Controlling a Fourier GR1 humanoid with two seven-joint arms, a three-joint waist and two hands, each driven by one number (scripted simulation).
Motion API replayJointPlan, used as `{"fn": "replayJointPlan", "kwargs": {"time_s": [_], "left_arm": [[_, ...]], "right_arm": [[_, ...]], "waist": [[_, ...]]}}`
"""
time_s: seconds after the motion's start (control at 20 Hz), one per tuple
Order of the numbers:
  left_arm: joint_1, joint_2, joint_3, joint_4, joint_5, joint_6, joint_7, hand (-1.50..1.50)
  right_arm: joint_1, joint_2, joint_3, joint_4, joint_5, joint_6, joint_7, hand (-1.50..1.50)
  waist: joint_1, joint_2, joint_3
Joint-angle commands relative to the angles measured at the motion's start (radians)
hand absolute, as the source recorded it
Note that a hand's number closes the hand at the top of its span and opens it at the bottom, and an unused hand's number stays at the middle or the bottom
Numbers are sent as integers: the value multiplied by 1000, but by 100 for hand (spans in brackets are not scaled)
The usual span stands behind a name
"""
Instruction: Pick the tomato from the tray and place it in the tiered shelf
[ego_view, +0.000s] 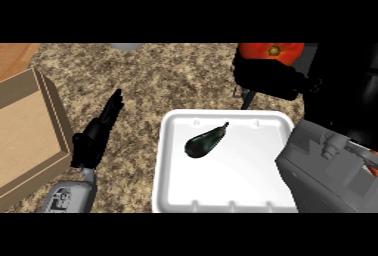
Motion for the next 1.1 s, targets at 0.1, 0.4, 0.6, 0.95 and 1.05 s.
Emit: {"fn": "replayJointPlan", "kwargs": {"time_s": [0.1,0.4,0.6,0.95,1.05], "left_arm": [[-31,22,26,-2,6,-11,8,0],[9,30,31,23,11,-32,-49,0],[6,-25,-19,-8,-21,5,-1,0],[11,-31,-13,41,-35,16,-70,0],[-68,-19,17,21,-8,6,43,0]], "right_arm": [[-70,-69,-141,83,-17,30,-27,150],[-106,-162,-185,172,-28,48,-138,150],[-183,-176,-194,335,5,-31,-187,150],[-118,-223,-166,483,62,-197,-333,150],[-87,-203,-142,449,53,-191,-352,150]], "waist": [[1,1,0],[2,3,0],[8,4,0],[9,7,0],[4,4,0]]}}
